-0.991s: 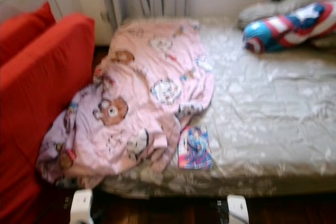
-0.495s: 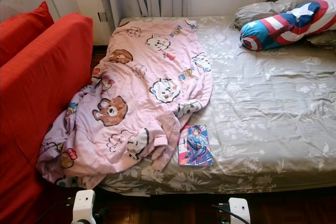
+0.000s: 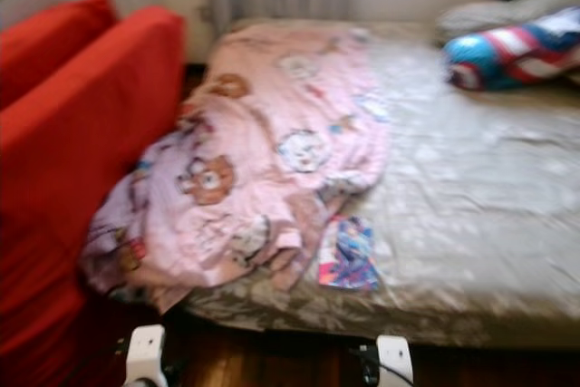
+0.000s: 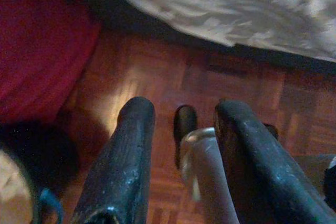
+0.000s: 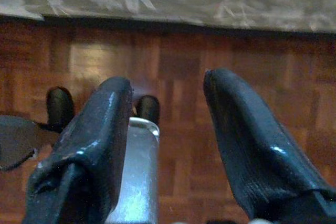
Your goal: Clean up the room
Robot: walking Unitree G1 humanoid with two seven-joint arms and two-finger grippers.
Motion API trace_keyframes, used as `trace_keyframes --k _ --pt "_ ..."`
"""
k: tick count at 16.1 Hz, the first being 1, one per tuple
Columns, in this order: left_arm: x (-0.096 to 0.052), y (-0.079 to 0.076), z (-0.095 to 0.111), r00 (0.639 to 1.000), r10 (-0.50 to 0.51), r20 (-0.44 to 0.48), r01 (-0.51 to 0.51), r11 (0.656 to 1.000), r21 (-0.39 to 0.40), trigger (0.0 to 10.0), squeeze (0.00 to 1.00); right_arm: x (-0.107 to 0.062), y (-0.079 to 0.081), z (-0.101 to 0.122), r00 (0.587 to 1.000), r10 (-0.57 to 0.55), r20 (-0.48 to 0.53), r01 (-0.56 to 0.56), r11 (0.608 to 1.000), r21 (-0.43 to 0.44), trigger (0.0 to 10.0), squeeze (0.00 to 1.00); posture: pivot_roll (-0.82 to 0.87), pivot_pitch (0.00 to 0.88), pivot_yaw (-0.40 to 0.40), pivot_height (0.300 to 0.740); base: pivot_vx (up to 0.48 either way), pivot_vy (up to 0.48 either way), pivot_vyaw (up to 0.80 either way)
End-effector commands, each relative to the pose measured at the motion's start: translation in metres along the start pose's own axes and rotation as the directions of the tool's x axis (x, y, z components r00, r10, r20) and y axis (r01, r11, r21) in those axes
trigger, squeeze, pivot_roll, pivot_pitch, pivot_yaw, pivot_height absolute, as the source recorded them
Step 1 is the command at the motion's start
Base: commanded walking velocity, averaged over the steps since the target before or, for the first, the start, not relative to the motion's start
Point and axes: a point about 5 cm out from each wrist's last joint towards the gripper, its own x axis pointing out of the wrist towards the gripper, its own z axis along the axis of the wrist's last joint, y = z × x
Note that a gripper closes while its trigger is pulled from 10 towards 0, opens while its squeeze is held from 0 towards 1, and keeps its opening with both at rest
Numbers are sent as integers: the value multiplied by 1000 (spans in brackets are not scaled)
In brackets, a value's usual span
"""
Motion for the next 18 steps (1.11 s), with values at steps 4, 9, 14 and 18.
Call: trace_keyframes --k 4,9,14,18 --pt "0 -3 -2 1000 -10 -12 10 1000 0 10000 0 -3 -11 -7 1000 -19 -17 20 1000 23 10000 0 18 86 5 740 259 0 0" --pt "0 -5 -2 1000 -13 -12 13 1000 1 10000 0 -5 -21 -10 999 -26 -19 27 999 21 10000 0 17 85 3 740 255 0 0" --pt "0 -3 3 999 -17 31 17 1000 -5 10000 0 -5 -23 -3 1000 -11 16 11 1000 6 10000 0 13 90 4 740 0 0 0" --pt "2 -1 24 988 -33 150 37 999 -25 10000 0 0 -16 23 993 16 114 -14 1000 -15 10000 0 15 92 3 740 0 0 0"
